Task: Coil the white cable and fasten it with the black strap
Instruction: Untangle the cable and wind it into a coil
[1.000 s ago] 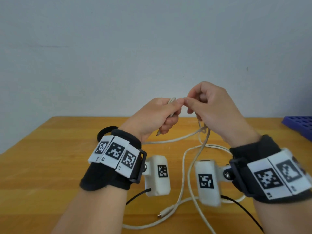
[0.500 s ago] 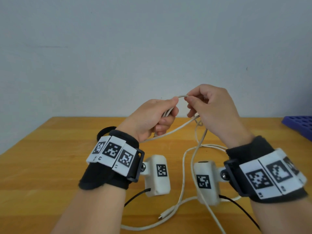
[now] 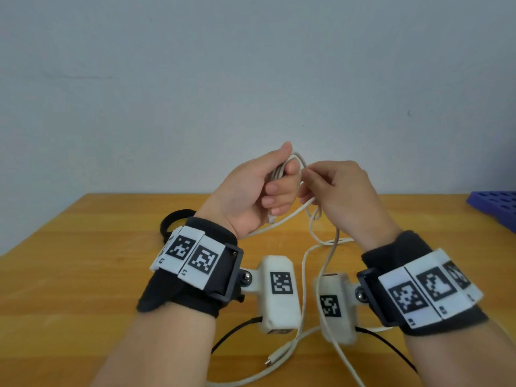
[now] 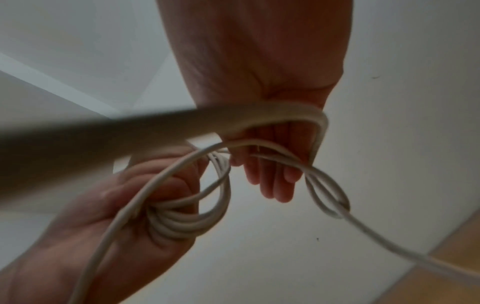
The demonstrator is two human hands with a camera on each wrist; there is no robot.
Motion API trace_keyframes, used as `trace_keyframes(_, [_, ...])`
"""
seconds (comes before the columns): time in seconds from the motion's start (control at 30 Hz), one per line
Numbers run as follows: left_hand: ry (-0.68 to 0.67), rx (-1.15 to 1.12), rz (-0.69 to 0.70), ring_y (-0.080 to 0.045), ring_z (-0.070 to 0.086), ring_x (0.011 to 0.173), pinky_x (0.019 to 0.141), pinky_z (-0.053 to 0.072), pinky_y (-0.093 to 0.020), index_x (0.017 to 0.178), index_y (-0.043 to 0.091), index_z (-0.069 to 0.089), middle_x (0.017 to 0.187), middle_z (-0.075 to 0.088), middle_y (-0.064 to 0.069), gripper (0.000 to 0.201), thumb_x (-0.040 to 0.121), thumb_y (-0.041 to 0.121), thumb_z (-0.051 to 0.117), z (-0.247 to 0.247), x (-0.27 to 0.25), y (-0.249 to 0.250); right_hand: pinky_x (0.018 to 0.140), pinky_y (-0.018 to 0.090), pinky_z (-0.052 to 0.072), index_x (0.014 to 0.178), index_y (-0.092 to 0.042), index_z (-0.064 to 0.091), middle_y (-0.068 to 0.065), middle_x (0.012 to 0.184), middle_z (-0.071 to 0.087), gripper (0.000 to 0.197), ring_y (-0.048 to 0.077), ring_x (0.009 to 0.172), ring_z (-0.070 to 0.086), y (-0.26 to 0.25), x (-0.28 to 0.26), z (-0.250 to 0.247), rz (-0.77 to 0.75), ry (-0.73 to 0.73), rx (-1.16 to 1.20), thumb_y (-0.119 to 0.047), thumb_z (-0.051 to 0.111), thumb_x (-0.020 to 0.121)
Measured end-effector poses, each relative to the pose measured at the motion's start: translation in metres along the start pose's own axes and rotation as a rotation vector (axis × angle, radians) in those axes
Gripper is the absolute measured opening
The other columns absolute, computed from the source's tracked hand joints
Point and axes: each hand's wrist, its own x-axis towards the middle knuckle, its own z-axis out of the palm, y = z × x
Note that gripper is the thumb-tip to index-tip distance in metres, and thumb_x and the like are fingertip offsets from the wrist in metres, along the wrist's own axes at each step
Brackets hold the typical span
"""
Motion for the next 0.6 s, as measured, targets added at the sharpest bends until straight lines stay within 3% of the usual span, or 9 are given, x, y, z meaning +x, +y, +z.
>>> trace_keyframes(0.13, [-0.009, -0.094, 0.051, -0.004, 0.028, 0.033, 0.035, 0.029, -0.018, 0.071, 0.015, 0.043, 0.042, 0.032, 0.010, 0.036, 0.099, 0.034, 0.031, 0.001, 0.002, 0.002, 0.049, 0.009, 0.035, 0.073, -0.015, 0.069, -0.011, 0.056, 0.060, 0.026, -0.004, 0.047, 0.050, 0.008, -0.001, 0.001, 0.023, -0.052, -0.063, -0.022, 0.054, 0.093])
trace_keyframes(0.23, [0.008, -0.187, 0.112, -0.004, 0.030, 0.033, 0.035, 0.030, -0.018, 0.071, 0.015, 0.044, 0.042, 0.032, 0.009, 0.036, 0.099, 0.034, 0.032, 0.002, 0.001, 0.007, 0.051, 0.005, 0.038, 0.089, -0.021, 0.068, -0.010, 0.074, 0.069, 0.011, -0.008, 0.055, 0.054, 0.014, -0.002, 0.006, 0.058, -0.144, -0.104, -0.020, 0.057, 0.091])
trace_keyframes(0.37, [0.105, -0.273, 0.184, -0.005, 0.030, 0.035, 0.037, 0.030, -0.018, 0.072, 0.016, 0.045, 0.044, 0.032, 0.009, 0.036, 0.101, 0.033, 0.033, -0.001, 0.000, 0.011, 0.066, 0.011, 0.043, 0.107, -0.023, 0.064, -0.008, 0.093, 0.069, 0.020, 0.008, 0.091, 0.061, 0.014, -0.003, 0.007, 0.070, -0.227, -0.159, -0.015, 0.058, 0.090])
trace_keyframes(0.47, [0.138, -0.371, 0.224, -0.005, 0.034, 0.038, 0.040, 0.034, -0.018, 0.075, 0.015, 0.048, 0.047, 0.036, 0.008, 0.034, 0.102, 0.031, 0.033, -0.003, 0.001, 0.010, 0.068, 0.017, 0.046, 0.117, -0.024, 0.059, -0.007, 0.106, 0.066, 0.030, 0.010, 0.099, 0.059, 0.008, -0.007, 0.006, 0.076, -0.376, -0.213, -0.008, 0.050, 0.094])
trace_keyframes(0.6, [0.154, -0.476, 0.281, -0.007, 0.044, 0.047, 0.050, 0.043, -0.018, 0.082, 0.013, 0.050, 0.057, 0.045, 0.004, 0.026, 0.101, 0.021, 0.034, 0.001, 0.003, 0.007, 0.077, 0.023, 0.045, 0.119, -0.026, 0.056, -0.006, 0.110, 0.065, 0.033, 0.013, 0.104, 0.058, 0.000, -0.008, 0.009, 0.057, -0.500, -0.301, -0.008, 0.040, 0.097])
